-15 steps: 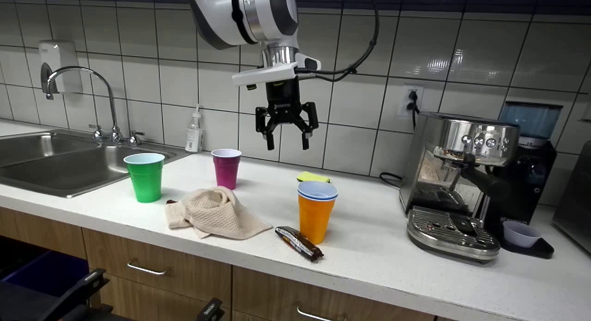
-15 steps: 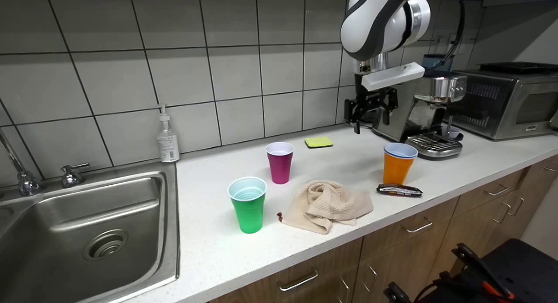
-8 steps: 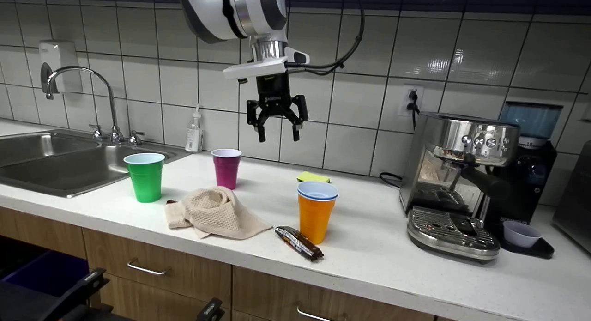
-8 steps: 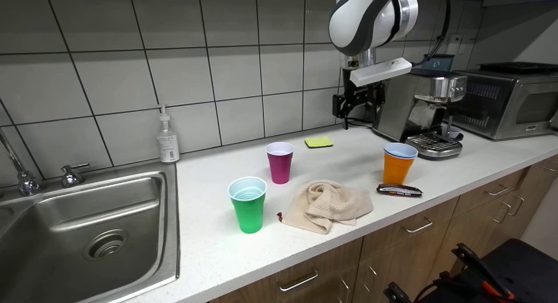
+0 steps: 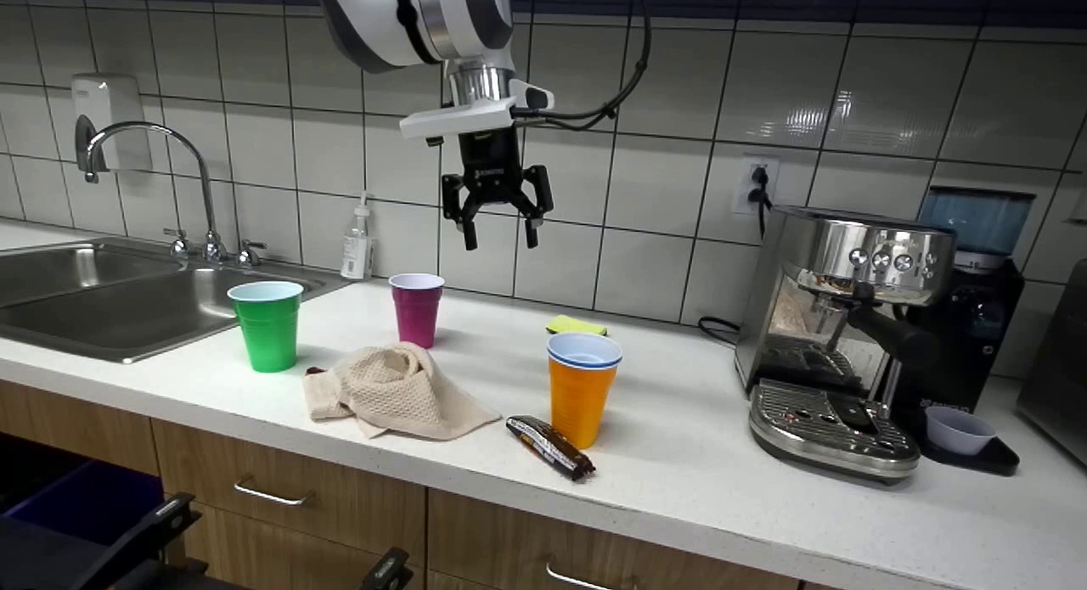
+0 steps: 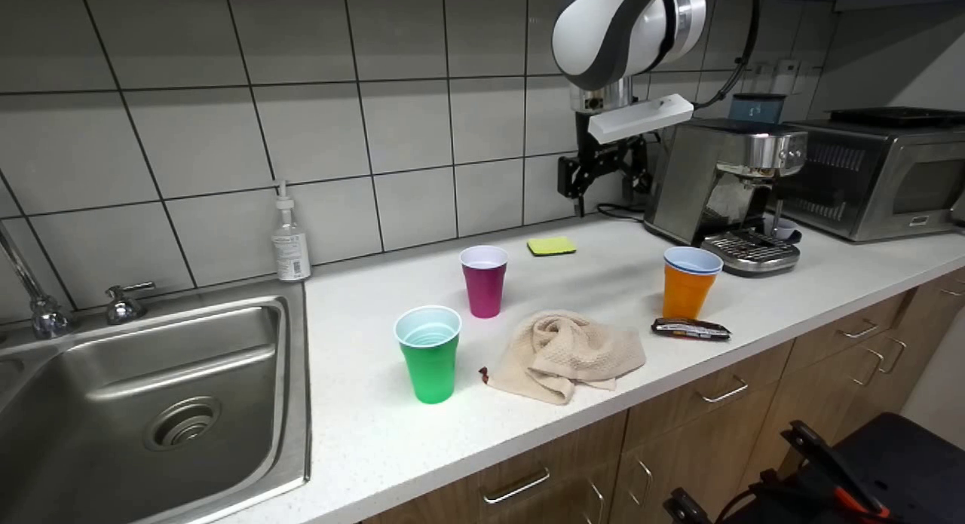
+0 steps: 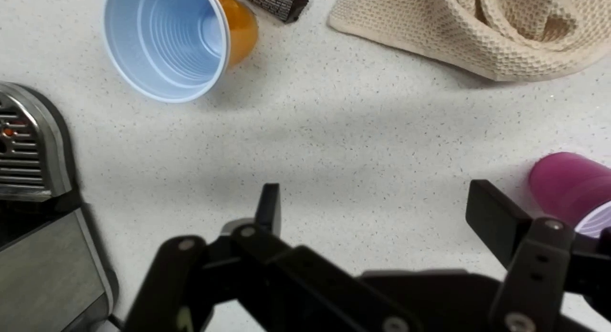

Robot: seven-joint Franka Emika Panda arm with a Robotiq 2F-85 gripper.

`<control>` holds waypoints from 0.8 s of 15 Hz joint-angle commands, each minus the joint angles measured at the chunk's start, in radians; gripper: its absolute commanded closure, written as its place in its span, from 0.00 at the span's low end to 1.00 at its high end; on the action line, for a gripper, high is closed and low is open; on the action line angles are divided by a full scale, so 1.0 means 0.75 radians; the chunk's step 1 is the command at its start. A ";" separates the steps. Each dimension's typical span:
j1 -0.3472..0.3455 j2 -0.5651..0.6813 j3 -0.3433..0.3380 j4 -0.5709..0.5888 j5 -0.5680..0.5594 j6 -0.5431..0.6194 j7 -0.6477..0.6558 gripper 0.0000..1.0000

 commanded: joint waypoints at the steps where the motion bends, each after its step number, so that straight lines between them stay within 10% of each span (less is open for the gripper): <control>1: -0.004 0.041 0.018 0.052 0.058 0.028 -0.056 0.00; 12: 0.011 0.125 0.100 0.131 0.271 0.099 -0.276 0.00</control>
